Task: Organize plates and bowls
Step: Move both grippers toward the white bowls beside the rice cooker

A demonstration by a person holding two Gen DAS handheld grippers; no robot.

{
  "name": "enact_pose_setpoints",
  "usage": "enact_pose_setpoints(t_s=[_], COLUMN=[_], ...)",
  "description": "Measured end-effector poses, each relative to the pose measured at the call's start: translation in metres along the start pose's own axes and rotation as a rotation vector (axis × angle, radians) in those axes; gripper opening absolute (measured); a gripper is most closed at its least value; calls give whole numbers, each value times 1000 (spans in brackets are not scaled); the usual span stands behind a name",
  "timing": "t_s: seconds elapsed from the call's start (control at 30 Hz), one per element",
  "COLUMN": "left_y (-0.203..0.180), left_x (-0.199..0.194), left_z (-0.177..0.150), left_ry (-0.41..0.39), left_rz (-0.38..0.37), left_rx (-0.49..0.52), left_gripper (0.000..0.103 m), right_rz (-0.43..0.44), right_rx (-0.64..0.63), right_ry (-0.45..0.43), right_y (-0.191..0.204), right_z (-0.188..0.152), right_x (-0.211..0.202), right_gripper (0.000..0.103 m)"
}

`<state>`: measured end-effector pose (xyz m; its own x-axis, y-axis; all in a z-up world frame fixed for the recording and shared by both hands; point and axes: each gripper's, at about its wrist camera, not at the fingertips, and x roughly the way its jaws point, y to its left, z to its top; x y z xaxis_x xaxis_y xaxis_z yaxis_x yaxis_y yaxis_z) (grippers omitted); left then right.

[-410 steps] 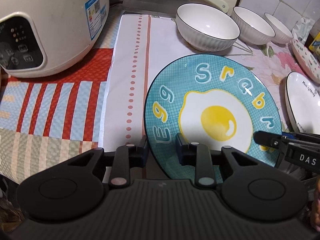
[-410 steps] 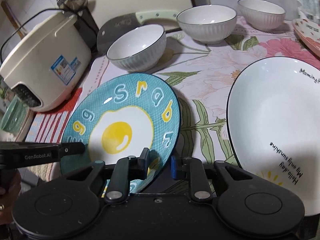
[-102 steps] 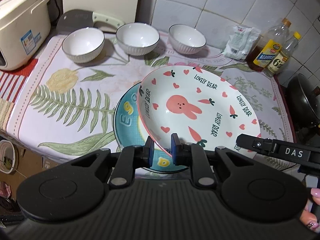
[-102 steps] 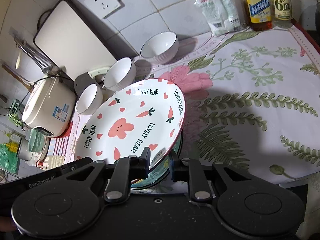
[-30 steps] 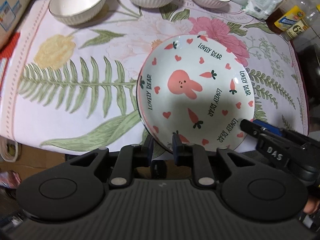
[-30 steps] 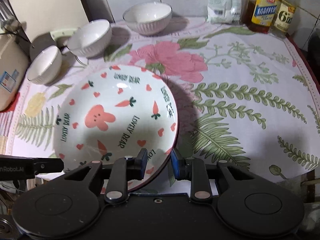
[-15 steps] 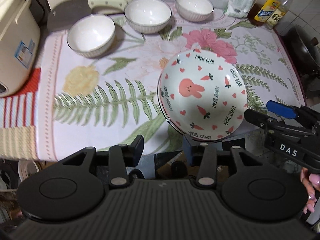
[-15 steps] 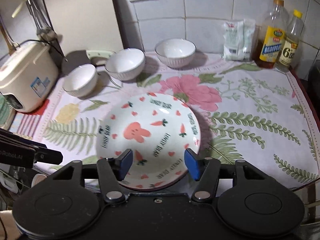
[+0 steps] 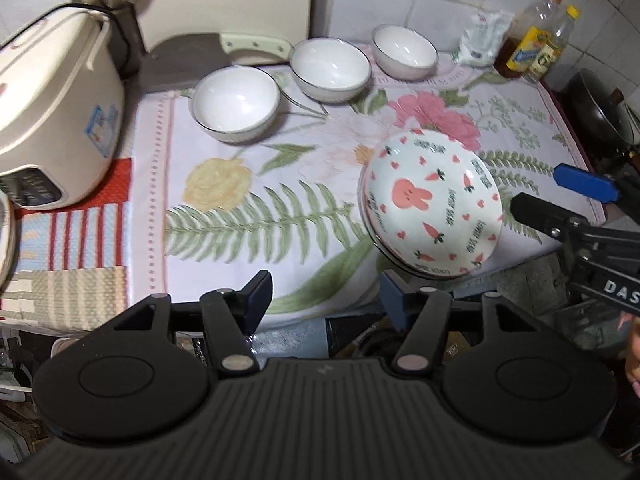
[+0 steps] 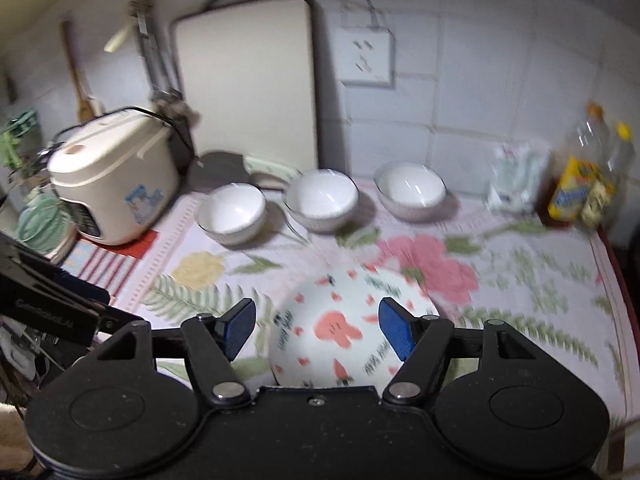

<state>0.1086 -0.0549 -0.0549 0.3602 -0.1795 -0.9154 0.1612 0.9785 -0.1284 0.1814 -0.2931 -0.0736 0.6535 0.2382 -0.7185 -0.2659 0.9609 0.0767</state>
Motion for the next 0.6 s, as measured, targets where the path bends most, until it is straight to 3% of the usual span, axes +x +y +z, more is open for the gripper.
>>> enact_pose_setpoints(t_s=[0.3,0.6], left_y=[37,67], left_x=[-18,-10], left_z=[26,50], left_ry=[-88,-146], left_rz=[110,138], left_rx=[13,-15], left_gripper=[70,75], right_rz=[108,179], right_rx=[-89,-129], right_ry=[-79,-123], right_y=[28,39], right_z=[29,48], right_x=[2,47], right_gripper=[73,74])
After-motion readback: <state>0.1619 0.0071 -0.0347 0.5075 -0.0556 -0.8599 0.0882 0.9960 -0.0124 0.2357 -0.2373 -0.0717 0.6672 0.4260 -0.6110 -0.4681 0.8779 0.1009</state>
